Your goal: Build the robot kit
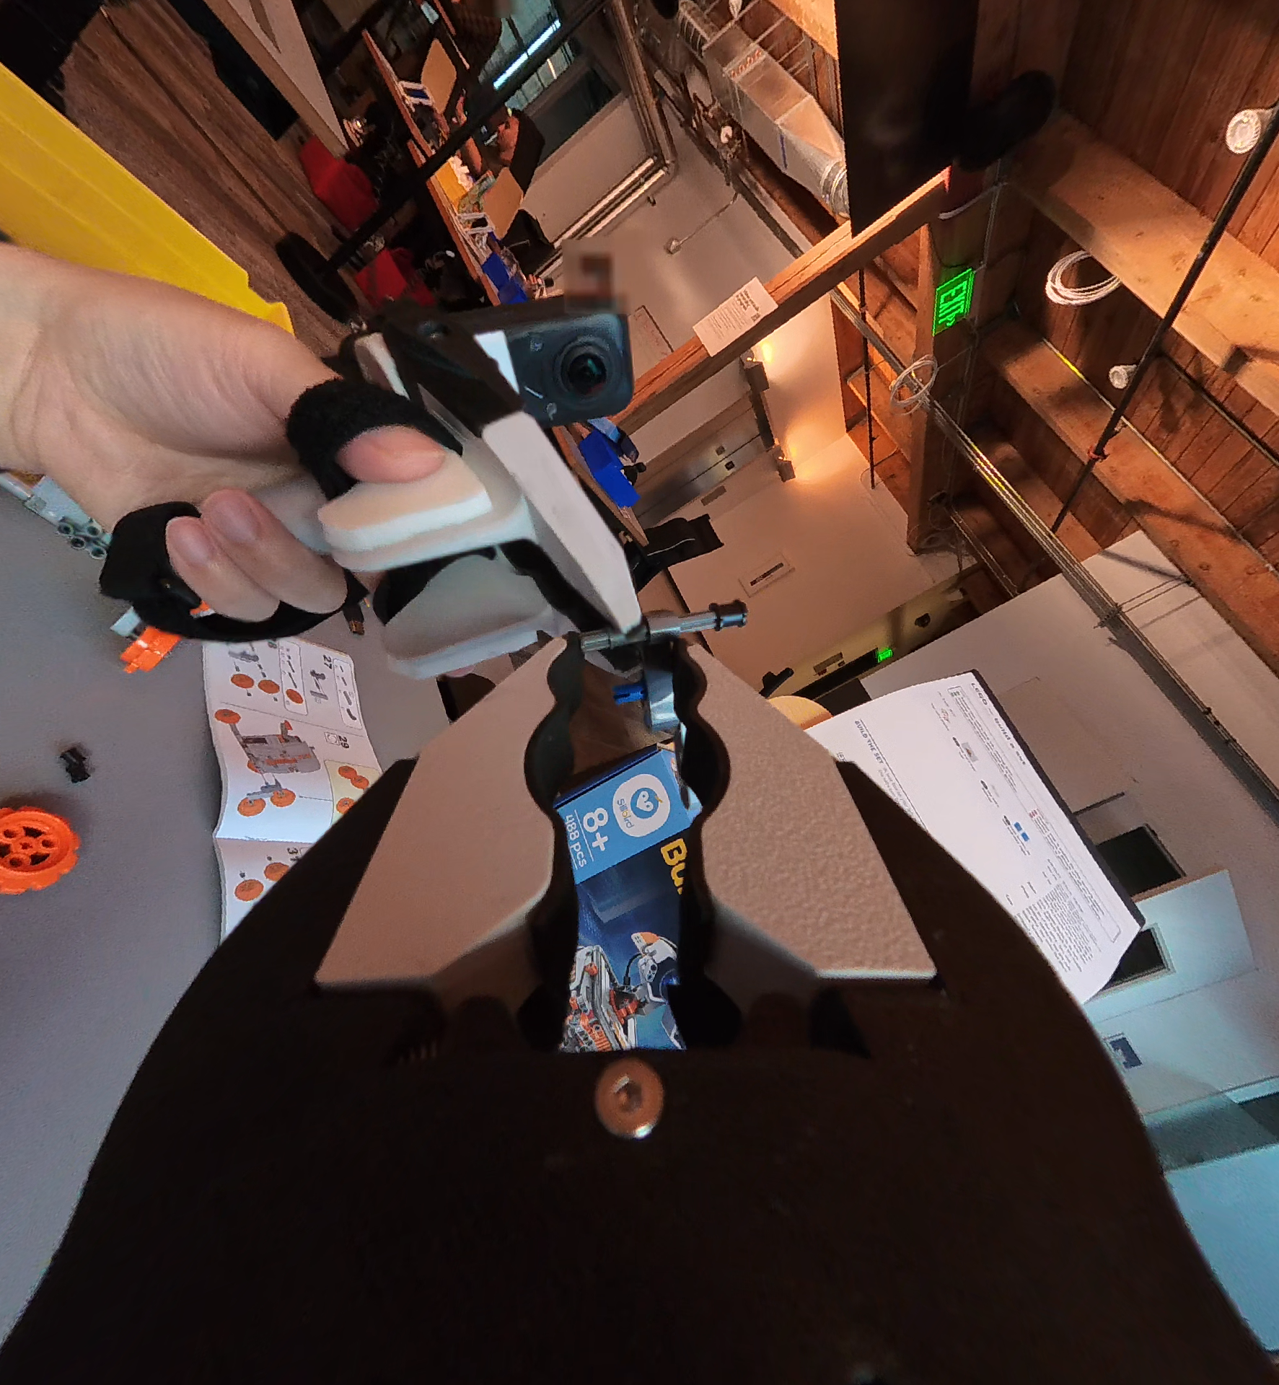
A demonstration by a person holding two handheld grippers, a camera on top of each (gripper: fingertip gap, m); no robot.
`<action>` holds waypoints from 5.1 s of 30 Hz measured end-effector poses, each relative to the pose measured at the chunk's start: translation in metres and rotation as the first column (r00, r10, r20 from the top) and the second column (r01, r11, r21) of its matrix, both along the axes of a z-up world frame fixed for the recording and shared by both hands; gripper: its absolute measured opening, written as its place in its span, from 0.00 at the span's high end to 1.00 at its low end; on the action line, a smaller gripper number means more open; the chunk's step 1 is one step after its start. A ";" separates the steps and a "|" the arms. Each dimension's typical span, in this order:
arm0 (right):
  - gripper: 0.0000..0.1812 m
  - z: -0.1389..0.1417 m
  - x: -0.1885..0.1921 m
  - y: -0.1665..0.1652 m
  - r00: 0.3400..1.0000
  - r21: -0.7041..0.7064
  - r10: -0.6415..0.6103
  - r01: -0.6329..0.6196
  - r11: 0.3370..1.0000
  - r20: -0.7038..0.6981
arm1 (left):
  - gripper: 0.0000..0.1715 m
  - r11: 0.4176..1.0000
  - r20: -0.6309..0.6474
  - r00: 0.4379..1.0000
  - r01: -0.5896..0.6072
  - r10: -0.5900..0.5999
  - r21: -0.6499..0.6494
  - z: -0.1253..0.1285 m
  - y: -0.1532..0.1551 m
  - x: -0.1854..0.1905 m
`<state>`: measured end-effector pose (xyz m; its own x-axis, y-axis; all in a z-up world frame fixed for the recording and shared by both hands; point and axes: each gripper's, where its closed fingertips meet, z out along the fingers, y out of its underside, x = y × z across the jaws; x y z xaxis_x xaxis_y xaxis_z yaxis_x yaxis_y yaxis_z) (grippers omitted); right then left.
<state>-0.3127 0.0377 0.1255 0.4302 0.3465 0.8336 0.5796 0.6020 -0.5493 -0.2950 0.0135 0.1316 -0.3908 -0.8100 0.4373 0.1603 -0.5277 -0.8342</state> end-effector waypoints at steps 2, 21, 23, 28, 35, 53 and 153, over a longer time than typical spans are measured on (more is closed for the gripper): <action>0.89 -0.003 -0.001 0.000 1.000 -0.005 0.003 -0.003 1.000 0.011 | 0.93 0.999 -0.037 0.999 0.013 -0.012 0.037 -0.003 -0.002 -0.003; 0.92 -0.007 -0.012 -0.003 0.992 -0.079 0.115 -0.119 0.990 -0.057 | 0.99 0.990 -0.155 0.985 -0.059 0.078 0.127 -0.010 0.003 -0.015; 0.90 -0.010 -0.011 -0.002 0.982 -0.163 0.154 -0.170 0.972 -0.105 | 0.99 0.977 -0.191 0.969 -0.120 0.154 0.176 -0.014 0.009 -0.015; 0.89 0.004 0.017 -0.007 0.955 -0.161 0.213 -0.248 0.955 -0.206 | 0.99 0.903 -0.295 0.896 -0.212 0.332 0.373 -0.026 0.017 -0.022; 0.77 -0.028 0.001 -0.030 0.949 -0.253 0.316 -0.308 0.917 -0.010 | 0.98 0.834 -0.412 0.867 -0.007 0.281 0.552 -0.055 -0.014 -0.019; 0.88 -0.018 0.010 0.012 0.999 -0.247 0.000 -0.011 0.969 -0.043 | 0.99 0.974 -0.244 0.947 -0.224 0.211 -0.027 -0.033 0.039 -0.005; 0.74 -0.025 -0.006 -0.036 0.969 -0.192 0.229 -0.208 0.959 0.094 | 0.97 -0.105 0.182 0.819 -0.149 0.545 0.983 -0.043 -0.032 -0.010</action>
<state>-0.3190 0.0012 0.1007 0.2327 0.5695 0.7884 0.5097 0.6190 -0.5976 -0.3048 -0.0181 0.0889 0.0432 -0.4915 -0.8698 -0.2529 0.8369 -0.4854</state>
